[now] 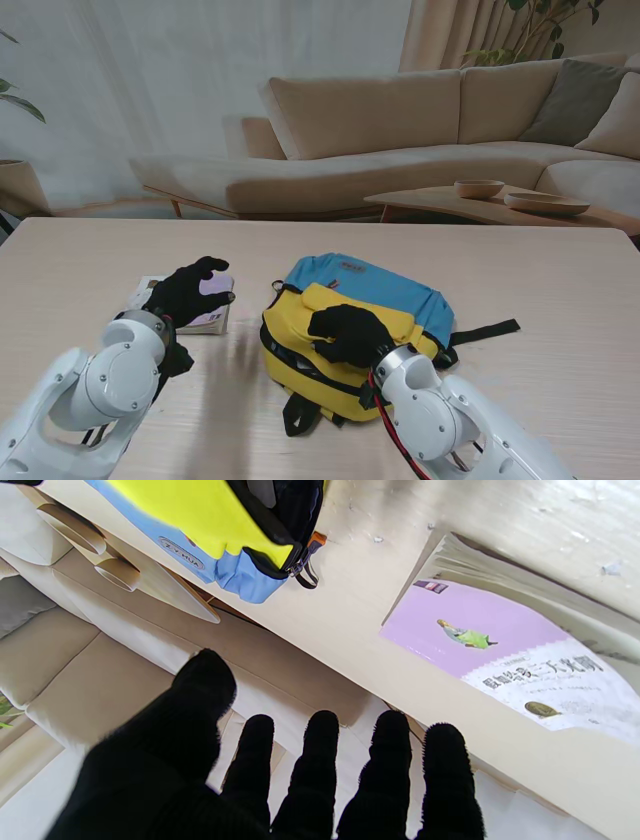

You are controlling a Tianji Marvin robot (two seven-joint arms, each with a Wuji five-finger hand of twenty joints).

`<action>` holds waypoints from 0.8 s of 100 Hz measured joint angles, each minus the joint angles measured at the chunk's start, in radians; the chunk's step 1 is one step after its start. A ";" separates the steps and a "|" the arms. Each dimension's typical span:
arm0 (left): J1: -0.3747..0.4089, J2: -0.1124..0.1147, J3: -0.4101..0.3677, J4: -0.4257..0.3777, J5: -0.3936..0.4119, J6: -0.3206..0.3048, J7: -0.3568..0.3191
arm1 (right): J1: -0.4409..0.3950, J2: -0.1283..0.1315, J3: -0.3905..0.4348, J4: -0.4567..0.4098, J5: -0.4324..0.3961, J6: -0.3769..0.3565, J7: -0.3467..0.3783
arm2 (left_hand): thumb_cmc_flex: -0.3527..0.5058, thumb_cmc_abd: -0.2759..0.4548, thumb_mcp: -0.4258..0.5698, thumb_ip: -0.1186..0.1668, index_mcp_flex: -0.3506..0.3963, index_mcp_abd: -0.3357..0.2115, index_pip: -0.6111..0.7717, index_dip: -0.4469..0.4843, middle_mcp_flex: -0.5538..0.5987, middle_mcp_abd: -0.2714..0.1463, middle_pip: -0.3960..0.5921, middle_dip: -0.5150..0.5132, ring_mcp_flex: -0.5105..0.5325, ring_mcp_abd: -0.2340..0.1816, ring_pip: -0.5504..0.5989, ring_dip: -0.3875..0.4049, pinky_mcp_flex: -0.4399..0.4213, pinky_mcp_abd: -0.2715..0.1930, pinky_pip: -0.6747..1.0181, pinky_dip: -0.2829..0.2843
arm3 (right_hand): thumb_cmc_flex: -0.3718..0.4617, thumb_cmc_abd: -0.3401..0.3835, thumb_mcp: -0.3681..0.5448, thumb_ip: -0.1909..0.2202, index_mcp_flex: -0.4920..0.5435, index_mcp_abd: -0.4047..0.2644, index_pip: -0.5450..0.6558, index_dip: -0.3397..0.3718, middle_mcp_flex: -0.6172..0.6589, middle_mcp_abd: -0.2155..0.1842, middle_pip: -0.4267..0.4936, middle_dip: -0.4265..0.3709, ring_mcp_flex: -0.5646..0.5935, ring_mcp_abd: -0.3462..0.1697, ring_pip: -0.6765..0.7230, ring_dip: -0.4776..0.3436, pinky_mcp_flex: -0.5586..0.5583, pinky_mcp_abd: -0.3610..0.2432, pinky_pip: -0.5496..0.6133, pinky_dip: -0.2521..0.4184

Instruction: Pack books into the school bag then zip close the school bag

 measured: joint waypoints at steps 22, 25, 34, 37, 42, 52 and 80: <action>0.000 0.011 -0.025 0.000 0.066 -0.049 -0.056 | 0.019 0.002 -0.030 0.041 -0.007 0.006 0.015 | -0.012 0.002 -0.019 0.000 0.000 -0.001 -0.012 0.001 -0.011 -0.013 -0.018 0.000 -0.011 -0.011 -0.016 -0.007 -0.010 -0.006 -0.046 0.000 | -0.091 -0.055 0.074 0.004 -0.108 -0.091 -0.008 -0.257 -0.052 -0.008 -0.026 -0.004 -0.007 -0.010 -0.025 -0.001 -0.009 -0.008 0.000 0.000; 0.002 0.012 -0.030 0.000 0.069 -0.056 -0.056 | 0.019 0.002 -0.030 0.043 -0.007 0.005 0.021 | -0.012 0.002 -0.019 0.000 0.000 -0.001 -0.012 0.001 -0.011 -0.014 -0.018 0.000 -0.011 -0.011 -0.024 -0.007 -0.010 -0.010 -0.047 0.000 | -0.135 -0.065 0.091 0.006 -0.121 -0.088 -0.060 -0.281 -0.071 -0.012 -0.036 -0.006 -0.047 -0.012 -0.051 -0.014 -0.015 -0.009 -0.001 0.000; 0.007 0.013 -0.044 0.000 0.083 -0.074 -0.058 | 0.018 0.005 -0.023 0.042 -0.007 -0.003 0.059 | -0.012 0.002 -0.019 0.000 0.000 -0.003 -0.014 0.001 -0.011 -0.014 -0.018 0.000 -0.024 -0.013 -0.033 -0.009 -0.015 -0.011 -0.065 0.000 | -0.287 -0.021 0.076 0.080 -0.178 -0.033 -0.266 -0.283 -0.137 -0.018 -0.087 -0.031 -0.078 -0.018 -0.100 -0.042 -0.048 -0.017 -0.026 -0.004; 0.009 0.014 -0.049 0.000 0.090 -0.082 -0.061 | 0.016 0.007 -0.019 0.041 -0.006 -0.008 0.069 | -0.012 0.002 -0.019 0.000 0.000 -0.003 -0.020 0.001 -0.011 -0.015 -0.018 0.000 -0.024 -0.013 -0.035 -0.009 -0.016 -0.011 -0.071 0.000 | -0.319 -0.011 0.035 0.080 -0.211 -0.022 -0.324 -0.293 -0.164 -0.019 -0.107 -0.041 -0.113 -0.025 -0.141 -0.055 -0.061 -0.018 -0.046 -0.011; 0.012 0.014 -0.060 0.002 0.107 -0.107 -0.065 | 0.011 0.009 -0.011 0.037 -0.006 -0.019 0.074 | -0.012 0.002 -0.019 0.000 0.000 -0.015 -0.023 0.001 -0.011 -0.021 -0.018 0.000 -0.024 -0.023 -0.037 -0.009 -0.019 -0.012 -0.083 0.000 | -0.343 0.007 -0.034 0.087 -0.270 -0.002 -0.386 -0.306 -0.219 -0.022 -0.147 -0.053 -0.155 -0.035 -0.186 -0.077 -0.092 -0.019 -0.083 -0.036; 0.013 0.016 -0.079 0.013 0.125 -0.160 -0.071 | -0.008 0.012 0.009 0.018 0.002 -0.030 0.067 | -0.012 0.003 -0.019 0.000 0.000 -0.024 -0.023 0.001 -0.011 -0.025 -0.018 0.000 -0.038 -0.025 -0.050 -0.010 -0.023 -0.014 -0.107 0.000 | -0.365 0.038 -0.173 0.080 -0.346 0.013 -0.435 -0.352 -0.290 -0.029 -0.204 -0.086 -0.221 -0.046 -0.270 -0.118 -0.150 -0.024 -0.153 -0.073; -0.028 0.026 -0.129 0.091 0.164 -0.278 -0.124 | -0.052 -0.001 0.041 -0.038 0.038 -0.032 -0.032 | -0.024 0.004 -0.018 0.000 0.000 -0.043 -0.023 0.014 -0.036 -0.051 -0.042 0.000 -0.061 -0.049 -0.075 -0.020 -0.037 -0.030 -0.181 0.000 | -0.399 0.082 -0.197 0.091 -0.399 0.022 -0.458 -0.388 -0.349 -0.030 -0.260 -0.105 -0.287 -0.076 -0.378 -0.171 -0.235 -0.035 -0.268 -0.138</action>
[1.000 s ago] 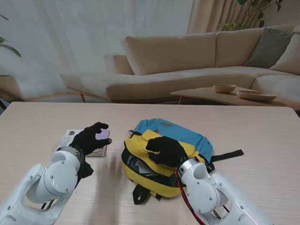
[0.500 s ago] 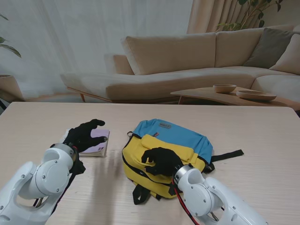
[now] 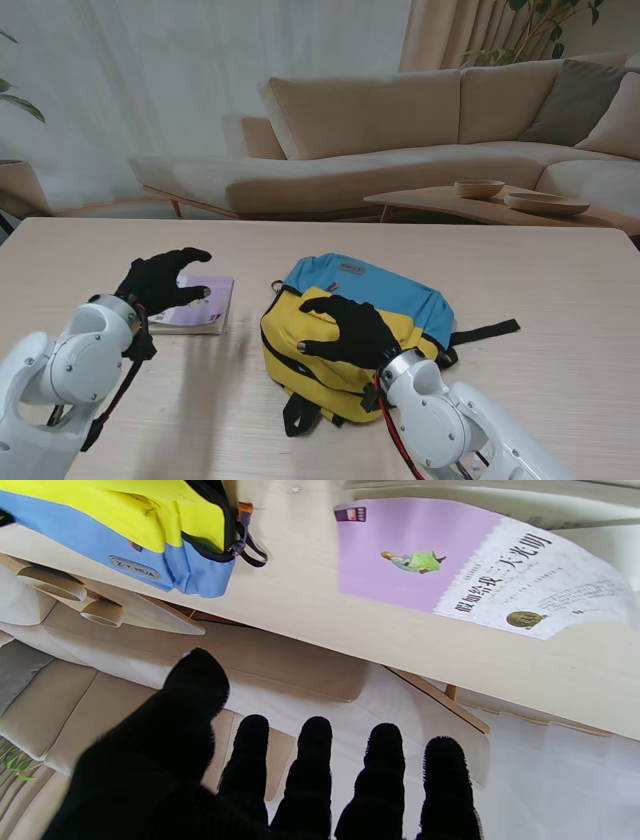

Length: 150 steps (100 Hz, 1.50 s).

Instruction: Pack books into the school bag then zip close the school bag

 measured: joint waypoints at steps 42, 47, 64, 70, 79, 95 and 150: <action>-0.156 0.023 -0.016 0.235 0.131 -0.167 -0.039 | -0.014 -0.025 0.044 -0.018 -0.003 0.004 -0.070 | -0.048 0.000 0.001 0.000 -0.010 -0.049 -0.004 0.013 -0.019 -0.047 0.002 0.000 -0.048 -0.049 -0.049 -0.015 -0.007 -0.030 -0.108 0.000 | 0.000 0.002 0.078 0.011 -0.063 -0.035 -0.007 -0.052 -0.072 -0.033 -0.070 -0.034 -0.072 -0.084 -0.070 -0.039 -0.083 -0.127 -0.124 -0.080; -0.174 0.025 -0.008 0.265 0.160 -0.164 -0.024 | -0.016 -0.025 0.053 -0.018 0.001 0.001 -0.072 | -0.050 0.000 -0.001 0.000 -0.010 -0.051 -0.004 0.013 -0.026 -0.047 0.002 0.000 -0.048 -0.049 -0.049 -0.015 -0.007 -0.031 -0.109 0.000 | 0.000 0.002 0.078 0.011 -0.063 -0.035 -0.007 -0.061 -0.072 -0.034 -0.070 -0.034 -0.072 -0.084 -0.070 -0.039 -0.083 -0.127 -0.124 -0.090; -0.242 0.028 0.015 0.377 0.205 -0.171 0.005 | -0.024 -0.025 0.078 -0.017 0.009 -0.007 -0.079 | -0.099 -0.006 0.018 0.000 -0.011 -0.062 0.013 0.026 -0.027 -0.066 0.002 0.000 -0.048 -0.060 -0.049 -0.016 -0.005 -0.033 -0.131 0.014 | 0.000 0.002 0.091 0.011 -0.063 -0.035 -0.007 -0.063 -0.072 -0.034 -0.070 -0.034 -0.072 -0.084 -0.070 -0.040 -0.083 -0.127 -0.124 -0.090; -0.265 0.031 0.021 0.417 0.224 -0.191 0.004 | -0.025 -0.025 0.083 -0.017 0.011 -0.011 -0.080 | -0.113 -0.016 0.023 0.000 -0.011 -0.062 0.022 0.027 -0.027 -0.073 0.002 0.000 -0.048 -0.061 -0.049 -0.016 -0.005 -0.034 -0.132 0.016 | 0.000 0.002 0.091 0.011 -0.063 -0.035 -0.005 -0.063 -0.072 -0.034 -0.070 -0.035 -0.072 -0.084 -0.070 -0.040 -0.083 -0.127 -0.124 -0.091; -0.293 0.039 0.039 0.467 0.252 -0.201 0.004 | -0.026 -0.025 0.089 -0.017 0.022 -0.014 -0.082 | -0.124 -0.017 0.032 0.000 -0.011 -0.063 0.023 0.027 -0.027 -0.080 0.004 0.000 -0.048 -0.064 -0.049 -0.016 -0.005 -0.045 -0.133 0.016 | 0.000 0.001 0.097 0.011 -0.063 -0.035 0.002 -0.063 -0.072 -0.034 -0.070 -0.035 -0.072 -0.084 -0.070 -0.040 -0.083 -0.127 -0.124 -0.092; -0.336 0.048 0.108 0.530 0.250 -0.096 0.021 | -0.026 -0.025 0.092 -0.013 0.026 -0.016 -0.083 | -0.137 -0.017 0.032 0.000 -0.011 -0.063 0.025 0.027 -0.027 -0.084 0.011 0.000 -0.048 -0.064 -0.049 -0.016 -0.004 -0.047 -0.133 0.023 | 0.000 0.001 0.109 0.011 -0.063 -0.035 0.004 -0.065 -0.072 -0.034 -0.070 -0.035 -0.072 -0.084 -0.070 -0.040 -0.083 -0.127 -0.124 -0.099; -0.493 0.024 0.295 0.776 0.131 0.027 0.157 | -0.028 -0.025 0.095 -0.007 0.031 -0.017 -0.086 | -0.109 -0.001 0.035 0.000 -0.023 -0.063 0.026 0.034 -0.066 -0.085 0.025 0.000 -0.060 -0.077 -0.050 -0.016 -0.004 -0.060 -0.156 0.024 | 0.000 0.001 0.123 0.011 -0.063 -0.035 0.014 -0.075 -0.071 -0.034 -0.070 -0.035 -0.072 -0.084 -0.070 -0.040 -0.082 -0.127 -0.124 -0.100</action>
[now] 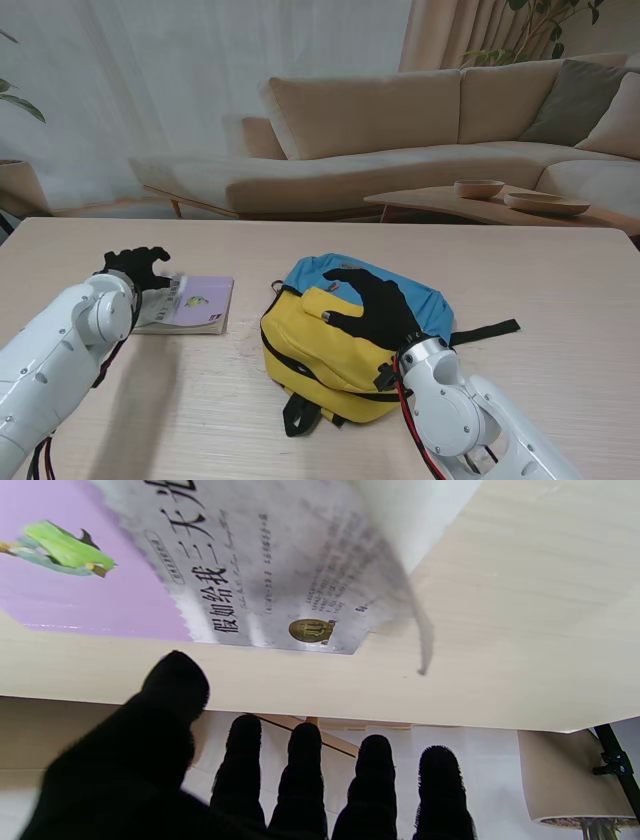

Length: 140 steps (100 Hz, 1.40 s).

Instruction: Pack books into the school bag then zip close the school bag

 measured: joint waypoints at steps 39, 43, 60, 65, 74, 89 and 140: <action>-0.053 -0.001 0.061 0.071 -0.030 -0.033 -0.031 | 0.000 -0.001 0.003 0.002 0.004 0.001 -0.005 | 0.122 -0.018 0.083 0.000 0.000 -0.106 -0.230 -0.090 -0.038 -0.135 -0.072 -0.064 -0.063 -0.067 -0.038 -0.051 0.000 -0.056 -0.051 0.000 | 0.000 0.000 0.011 0.000 0.000 0.000 0.005 0.000 0.000 0.000 0.000 0.000 0.000 0.000 0.000 0.000 0.002 0.000 0.000 0.000; -0.054 0.000 0.064 0.073 -0.029 -0.037 -0.044 | 0.000 -0.001 0.004 0.002 0.004 0.001 -0.005 | 0.128 -0.026 0.084 0.000 0.000 -0.115 -0.253 -0.091 -0.038 -0.151 -0.092 -0.079 -0.063 -0.071 -0.045 -0.053 0.000 -0.062 -0.063 0.000 | 0.000 0.000 0.011 0.000 0.000 0.000 0.006 0.000 0.000 0.000 0.001 0.000 0.000 0.000 0.000 0.000 0.002 0.000 0.000 0.000; -0.055 0.002 0.072 0.078 -0.035 -0.035 -0.064 | -0.002 -0.001 0.005 0.002 0.006 0.000 -0.005 | 0.126 -0.027 0.093 0.000 0.000 -0.145 -0.287 -0.090 -0.038 -0.177 -0.109 -0.103 -0.077 -0.083 -0.057 -0.063 0.000 -0.073 -0.103 0.000 | 0.000 0.000 0.011 0.000 0.000 0.000 0.014 0.000 0.000 0.000 0.014 0.000 0.000 0.000 0.000 0.000 0.010 0.000 0.001 0.000; -0.055 0.002 0.074 0.079 -0.038 -0.032 -0.067 | -0.002 -0.002 0.005 0.002 0.006 0.000 -0.006 | 0.108 -0.028 0.093 0.000 0.000 -0.153 -0.302 -0.059 -0.038 -0.178 -0.109 -0.115 -0.087 -0.084 -0.059 -0.065 0.000 -0.075 -0.132 0.000 | 0.000 0.000 0.011 0.000 0.000 0.000 0.014 0.000 0.001 0.000 0.014 0.000 0.000 0.000 0.000 0.000 0.012 0.000 0.001 0.000; -0.055 0.004 0.076 0.078 -0.037 -0.027 -0.085 | -0.002 -0.002 0.005 0.001 0.007 0.000 -0.008 | 0.087 -0.028 0.093 0.000 0.000 -0.153 -0.305 -0.045 -0.038 -0.178 -0.109 -0.115 -0.099 -0.084 -0.061 -0.073 -0.001 -0.077 -0.158 0.000 | 0.000 0.000 0.011 0.000 0.000 0.000 0.014 0.000 0.003 0.000 0.015 0.000 0.000 0.000 0.000 0.000 0.012 0.000 0.002 0.000; -0.054 0.009 0.081 0.073 -0.029 -0.013 -0.115 | -0.002 -0.002 0.005 0.001 0.008 0.000 -0.009 | 0.079 -0.041 0.093 0.000 0.000 -0.152 -0.305 -0.010 -0.041 -0.180 0.062 0.040 -0.099 -0.084 -0.048 -0.031 -0.003 -0.078 -0.196 0.033 | 0.000 0.000 0.011 0.000 0.000 0.000 0.014 0.000 0.003 0.000 0.015 0.000 0.000 0.000 0.000 0.000 0.012 0.000 0.002 0.000; -0.055 0.017 0.088 0.066 -0.003 -0.018 -0.147 | -0.002 -0.003 0.004 0.001 0.009 0.000 -0.009 | 0.072 -0.055 0.105 0.000 -0.011 -0.139 -0.385 0.000 -0.092 -0.142 -0.213 -0.011 -0.113 -0.109 -0.144 -0.087 -0.004 -0.100 -0.320 0.049 | 0.000 0.000 0.021 0.000 0.000 0.000 0.015 -0.002 0.004 0.000 0.015 0.000 0.000 0.000 0.000 0.000 0.015 0.000 0.012 0.000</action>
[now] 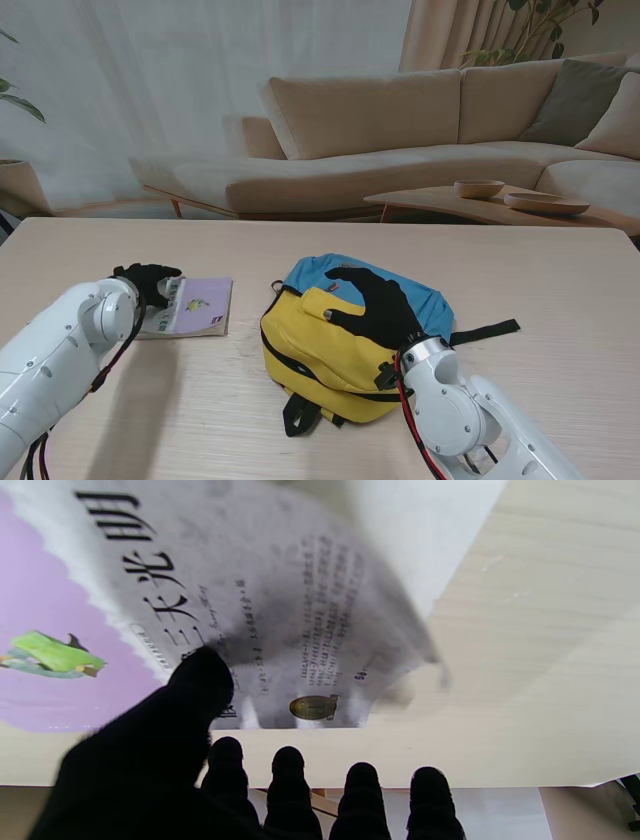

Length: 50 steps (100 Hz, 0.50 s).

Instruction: Pack books into the school bag then zip close the school bag

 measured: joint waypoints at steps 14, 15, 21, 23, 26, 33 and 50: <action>-0.009 0.006 0.023 0.000 -0.007 0.008 -0.018 | 0.000 0.000 0.000 0.000 0.001 0.000 0.000 | 0.011 0.003 0.027 0.000 -0.011 -0.011 -0.068 -0.005 0.000 -0.020 0.002 -0.049 0.000 0.000 -0.001 -0.030 0.000 0.000 -0.001 -0.024 | 0.000 0.000 0.000 0.000 0.000 0.000 0.000 0.000 0.000 0.000 0.000 0.000 0.000 0.000 0.000 0.000 0.002 0.000 0.000 0.000; -0.010 0.006 0.026 0.000 -0.007 0.009 -0.019 | 0.000 0.000 0.000 0.000 0.001 0.000 0.000 | 0.011 0.003 0.029 0.000 -0.011 -0.011 -0.068 -0.005 0.000 -0.022 0.002 -0.049 0.000 0.000 -0.001 -0.030 0.000 0.000 -0.001 -0.024 | 0.000 0.000 0.000 0.000 0.000 0.000 0.000 0.000 0.000 0.000 0.000 0.000 0.000 0.000 0.000 0.000 0.002 0.000 0.000 0.000; -0.017 0.008 0.038 0.003 -0.008 0.013 -0.020 | 0.000 0.000 0.000 0.000 0.002 0.000 0.000 | 0.011 0.003 0.044 0.000 -0.011 -0.011 -0.078 -0.005 0.001 -0.023 0.067 -0.032 0.000 0.000 0.009 -0.007 0.000 0.000 -0.001 -0.024 | 0.000 0.000 0.000 0.000 0.000 0.000 0.000 0.000 0.000 0.000 0.000 0.000 0.000 0.000 0.000 0.000 0.004 0.000 0.001 0.000; -0.019 0.008 0.041 0.004 -0.009 0.014 -0.020 | 0.000 0.000 0.000 0.000 0.003 0.000 0.000 | 0.011 0.002 0.050 0.000 -0.011 -0.011 -0.078 -0.005 0.002 -0.023 0.094 -0.012 0.000 0.000 0.016 0.010 0.000 0.000 -0.001 -0.024 | 0.000 0.000 0.000 0.000 0.000 0.000 0.000 0.000 0.000 0.000 0.000 0.000 0.000 0.000 0.000 0.000 0.004 0.000 0.001 0.000; -0.023 0.008 0.046 0.007 -0.011 0.017 -0.020 | 0.000 0.000 0.000 0.000 0.004 0.000 0.000 | 0.011 -0.005 0.063 0.000 -0.011 -0.010 -0.078 0.014 0.003 -0.023 0.144 0.030 0.000 0.000 0.035 0.030 0.000 0.000 -0.001 -0.023 | 0.000 0.000 0.000 0.000 0.000 0.000 0.000 0.000 0.000 0.000 0.000 0.000 0.000 0.000 0.000 0.000 0.005 0.000 0.001 0.000; -0.031 0.008 0.056 0.013 -0.019 0.020 -0.019 | 0.000 -0.001 0.000 0.000 0.006 0.001 -0.001 | 0.017 -0.014 0.076 -0.001 -0.011 0.002 -0.078 0.060 0.006 -0.016 0.256 0.146 0.000 0.000 0.073 0.081 0.000 0.000 -0.001 0.001 | 0.000 0.000 0.000 0.000 0.000 0.001 0.000 0.000 0.000 0.000 0.000 0.000 0.000 0.000 0.000 0.000 0.007 0.000 0.001 0.000; -0.042 0.007 0.071 0.022 -0.001 0.014 -0.008 | 0.000 -0.002 0.001 0.000 0.010 0.002 -0.003 | 0.024 -0.089 0.126 -0.004 -0.029 0.042 -0.051 0.188 -0.032 0.068 0.471 0.450 0.001 0.029 0.289 0.301 0.004 -0.002 0.046 0.039 | 0.000 0.000 0.000 0.000 0.000 0.001 0.000 0.000 0.000 0.000 0.000 0.000 0.000 0.000 0.000 0.000 0.011 0.001 0.003 0.000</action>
